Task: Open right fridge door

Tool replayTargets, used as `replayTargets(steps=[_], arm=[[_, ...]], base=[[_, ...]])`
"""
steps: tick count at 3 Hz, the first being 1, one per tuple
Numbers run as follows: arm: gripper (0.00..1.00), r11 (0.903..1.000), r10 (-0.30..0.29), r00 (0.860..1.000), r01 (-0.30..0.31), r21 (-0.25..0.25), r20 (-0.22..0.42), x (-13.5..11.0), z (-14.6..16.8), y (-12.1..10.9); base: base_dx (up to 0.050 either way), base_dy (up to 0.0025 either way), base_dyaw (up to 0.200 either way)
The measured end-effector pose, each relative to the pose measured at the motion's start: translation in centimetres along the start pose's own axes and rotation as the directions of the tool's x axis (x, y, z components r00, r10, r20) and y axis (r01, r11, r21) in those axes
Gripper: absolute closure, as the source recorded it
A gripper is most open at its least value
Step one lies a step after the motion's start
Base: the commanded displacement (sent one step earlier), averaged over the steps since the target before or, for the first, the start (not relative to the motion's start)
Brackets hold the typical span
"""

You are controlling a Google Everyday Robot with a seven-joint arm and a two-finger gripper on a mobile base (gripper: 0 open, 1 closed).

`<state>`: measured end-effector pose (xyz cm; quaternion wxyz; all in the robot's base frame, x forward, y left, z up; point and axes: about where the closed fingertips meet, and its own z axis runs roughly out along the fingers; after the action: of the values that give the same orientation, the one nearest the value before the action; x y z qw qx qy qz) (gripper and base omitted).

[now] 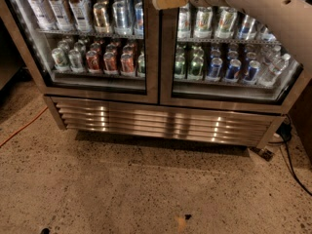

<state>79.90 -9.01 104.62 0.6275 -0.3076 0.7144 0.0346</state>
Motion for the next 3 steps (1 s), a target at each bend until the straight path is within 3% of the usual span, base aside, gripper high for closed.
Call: replayTargets(steps=[1,3], arm=[[0.00,0.9996,-0.026,0.998,0.025,0.015,0.064,-0.9,1.4,-0.4],[0.00,0.9969,-0.064,0.977,0.053,0.058,0.202,-3.6,4.7,-1.5]], base=[[0.000,0.00000,0.000],[0.000,0.00000,0.000]])
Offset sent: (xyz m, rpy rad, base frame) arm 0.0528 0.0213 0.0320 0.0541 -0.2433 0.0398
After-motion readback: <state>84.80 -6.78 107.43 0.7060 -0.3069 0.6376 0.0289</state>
